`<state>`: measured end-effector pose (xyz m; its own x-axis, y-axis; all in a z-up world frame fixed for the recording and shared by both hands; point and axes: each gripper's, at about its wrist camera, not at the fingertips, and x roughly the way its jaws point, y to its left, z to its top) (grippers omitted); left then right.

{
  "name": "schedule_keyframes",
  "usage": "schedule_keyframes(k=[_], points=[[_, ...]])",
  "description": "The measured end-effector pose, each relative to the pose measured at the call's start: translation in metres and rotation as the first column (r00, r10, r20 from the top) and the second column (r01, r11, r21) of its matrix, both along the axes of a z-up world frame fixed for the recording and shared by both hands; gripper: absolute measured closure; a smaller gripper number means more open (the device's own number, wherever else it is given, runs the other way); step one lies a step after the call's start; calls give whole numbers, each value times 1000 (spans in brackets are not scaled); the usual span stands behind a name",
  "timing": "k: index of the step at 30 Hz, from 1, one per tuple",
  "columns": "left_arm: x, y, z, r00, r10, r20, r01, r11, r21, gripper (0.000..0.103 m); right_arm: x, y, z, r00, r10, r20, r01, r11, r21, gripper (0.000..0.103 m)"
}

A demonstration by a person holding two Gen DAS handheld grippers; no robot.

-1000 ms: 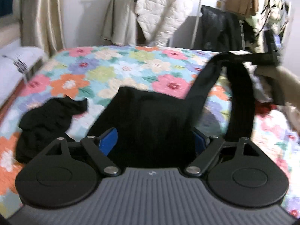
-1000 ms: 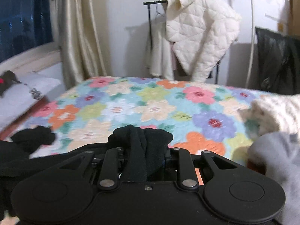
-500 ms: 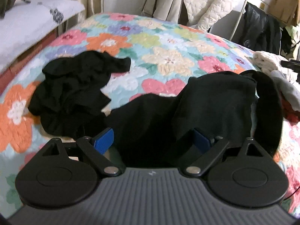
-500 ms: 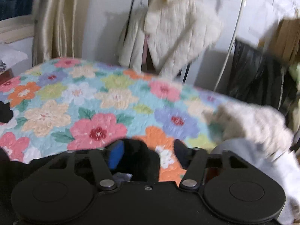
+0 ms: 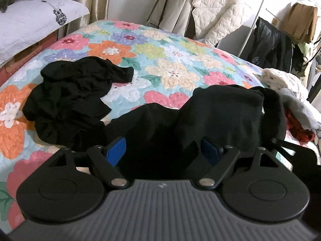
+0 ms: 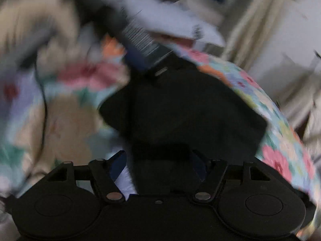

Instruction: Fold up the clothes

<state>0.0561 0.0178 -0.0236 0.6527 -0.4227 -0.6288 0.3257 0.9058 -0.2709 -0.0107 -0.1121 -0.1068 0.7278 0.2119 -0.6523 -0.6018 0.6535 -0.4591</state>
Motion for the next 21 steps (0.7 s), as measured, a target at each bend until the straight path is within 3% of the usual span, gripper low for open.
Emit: schedule_keyframes(k=[2,3,4,6,9,13,16,21], points=[[-1,7,1,999,20,25,-20,1000,-9,21,8,10,-16,999,7,53,-2,995,-98,38],[-1,11,2,999,21,46,-20,1000,-18,21,12,15,-25,997,12,79,-1,989,-147,57],[-3,13,4,997,18,72,-16,1000,-26,21,18,9,-18,998,-5,66,13,994,-110,79],[-5,14,7,994,3,111,0,999,-35,20,33,-5,0,999,-45,26,45,999,-11,91],[-8,11,10,987,-25,160,33,998,-44,18,50,-42,31,990,-144,-11,144,973,181,95],[-9,-14,5,978,-104,182,106,994,-2,15,75,-107,70,956,-276,-98,290,846,446,95],[-11,-39,-4,972,-165,169,154,985,74,13,91,-131,79,938,-345,-35,326,844,425,95],[-20,-78,-20,965,-213,153,172,955,239,7,121,-159,96,907,-421,-2,377,810,448,96]])
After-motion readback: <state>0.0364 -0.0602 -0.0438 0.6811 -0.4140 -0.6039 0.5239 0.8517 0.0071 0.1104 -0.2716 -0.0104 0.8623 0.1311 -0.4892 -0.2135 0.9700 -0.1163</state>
